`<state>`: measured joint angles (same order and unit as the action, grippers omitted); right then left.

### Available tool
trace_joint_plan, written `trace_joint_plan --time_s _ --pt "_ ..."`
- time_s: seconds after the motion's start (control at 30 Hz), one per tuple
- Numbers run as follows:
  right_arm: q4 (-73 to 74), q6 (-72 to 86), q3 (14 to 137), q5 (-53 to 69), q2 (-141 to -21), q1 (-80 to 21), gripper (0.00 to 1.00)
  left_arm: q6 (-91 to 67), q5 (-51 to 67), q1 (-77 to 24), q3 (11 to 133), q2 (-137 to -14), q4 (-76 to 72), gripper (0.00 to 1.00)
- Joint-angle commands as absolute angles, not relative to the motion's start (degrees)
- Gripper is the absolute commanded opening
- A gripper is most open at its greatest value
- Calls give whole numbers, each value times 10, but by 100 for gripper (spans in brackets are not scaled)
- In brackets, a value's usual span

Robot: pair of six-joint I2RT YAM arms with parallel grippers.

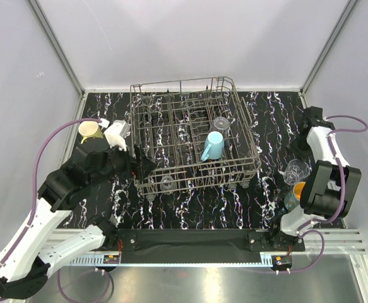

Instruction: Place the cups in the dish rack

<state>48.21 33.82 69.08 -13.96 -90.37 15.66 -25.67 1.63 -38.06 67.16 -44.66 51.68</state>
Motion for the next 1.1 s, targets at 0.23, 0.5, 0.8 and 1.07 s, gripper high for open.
trace_joint_plan --time_s 0.23,0.5,0.8,1.07 --pt "432 343 667 -134 -941 157 18 -236 2 -380 703 -439 528 87" --pt "466 324 707 -161 -932 157 0 -250 14 -380 708 -443 531 87" --pt "486 262 826 -4 -835 157 0 -272 49 -380 722 -451 505 90" --pt "379 301 874 318 -752 156 0 -313 138 -379 726 -474 390 97"
